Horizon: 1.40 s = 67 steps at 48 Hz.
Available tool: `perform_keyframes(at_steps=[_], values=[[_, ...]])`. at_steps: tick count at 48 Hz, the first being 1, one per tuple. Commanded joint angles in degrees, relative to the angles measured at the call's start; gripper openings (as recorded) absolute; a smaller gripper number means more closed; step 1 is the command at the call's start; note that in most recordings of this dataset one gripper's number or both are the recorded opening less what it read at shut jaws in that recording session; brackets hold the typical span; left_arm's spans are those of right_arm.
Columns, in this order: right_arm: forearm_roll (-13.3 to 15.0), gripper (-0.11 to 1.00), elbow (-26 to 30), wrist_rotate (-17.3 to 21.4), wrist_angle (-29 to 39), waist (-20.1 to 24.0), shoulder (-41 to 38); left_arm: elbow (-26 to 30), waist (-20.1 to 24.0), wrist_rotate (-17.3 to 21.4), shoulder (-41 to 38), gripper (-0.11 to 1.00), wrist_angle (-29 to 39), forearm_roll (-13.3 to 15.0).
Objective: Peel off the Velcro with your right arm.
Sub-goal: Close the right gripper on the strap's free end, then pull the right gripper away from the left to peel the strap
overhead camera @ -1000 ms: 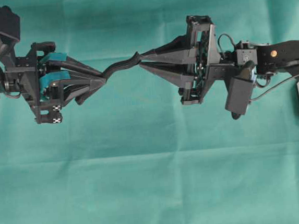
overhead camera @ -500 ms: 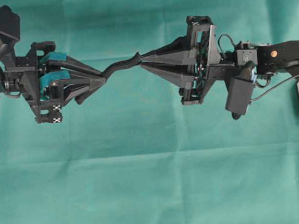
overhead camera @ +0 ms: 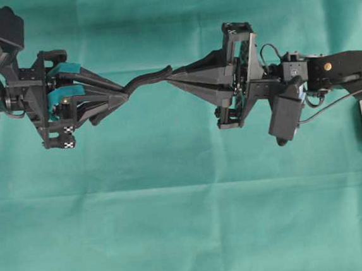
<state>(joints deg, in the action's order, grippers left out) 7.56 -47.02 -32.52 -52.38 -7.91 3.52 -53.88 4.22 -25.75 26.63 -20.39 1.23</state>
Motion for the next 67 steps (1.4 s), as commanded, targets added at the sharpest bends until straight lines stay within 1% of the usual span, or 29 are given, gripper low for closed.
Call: perform_keyframes(at_steps=[1, 29, 38, 67], values=[[0.1, -0.09, 1.2, 0.2, -0.3, 0.3, 0.4, 0.5, 0.3, 0.1, 0.6, 0.1, -0.5, 0.1], [0.1, -0.09, 1.5, 0.3, -0.3, 0.4, 0.5, 0.5, 0.3, 0.1, 0.5, 0.1, -0.5, 0.1], [0.1, -0.09, 2.0, 0.3, -0.3, 1.1, 0.4, 0.6, 0.3, 0.1, 0.4, 0.1, -0.5, 0.1], [0.1, -0.09, 6.2, 0.3, 1.8, 2.5, -3.8, 1.1, 0.4, 0.1, 0.0, 0.1, -1.4, 0.1]])
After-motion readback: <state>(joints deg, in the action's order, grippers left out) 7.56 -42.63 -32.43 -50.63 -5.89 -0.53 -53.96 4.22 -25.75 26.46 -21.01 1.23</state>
